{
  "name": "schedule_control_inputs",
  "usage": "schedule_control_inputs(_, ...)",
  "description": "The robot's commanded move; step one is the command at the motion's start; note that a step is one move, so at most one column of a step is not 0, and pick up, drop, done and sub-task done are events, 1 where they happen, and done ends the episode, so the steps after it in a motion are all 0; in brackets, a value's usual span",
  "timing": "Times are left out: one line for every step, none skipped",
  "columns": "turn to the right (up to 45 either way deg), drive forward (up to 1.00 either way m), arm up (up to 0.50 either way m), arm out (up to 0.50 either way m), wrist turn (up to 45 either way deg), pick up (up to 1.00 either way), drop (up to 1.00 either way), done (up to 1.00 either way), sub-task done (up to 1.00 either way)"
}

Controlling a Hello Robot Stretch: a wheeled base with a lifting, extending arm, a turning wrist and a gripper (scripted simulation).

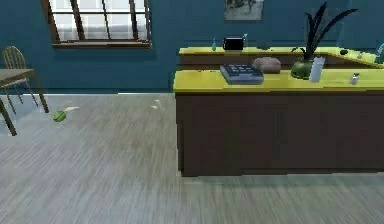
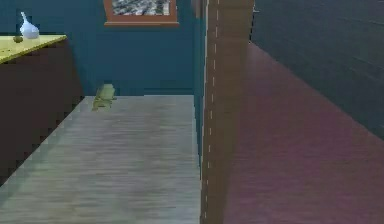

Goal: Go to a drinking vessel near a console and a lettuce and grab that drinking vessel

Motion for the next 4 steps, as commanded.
schedule_control_inputs(-45.0, 0.00, 0.00, 0.00, 0.0, 0.00, 0.00, 0.00, 0.00)
schedule_control_inputs(-6.0, 0.00, 0.00, 0.00, 0.0, 0.00, 0.00, 0.00, 0.00)
schedule_control_inputs(0.0, 1.00, 0.00, 0.00, 0.0, 0.00, 0.00, 0.00, 0.00)
schedule_control_inputs(0.0, 1.00, 0.00, 0.00, 0.0, 0.00, 0.00, 0.00, 0.00)
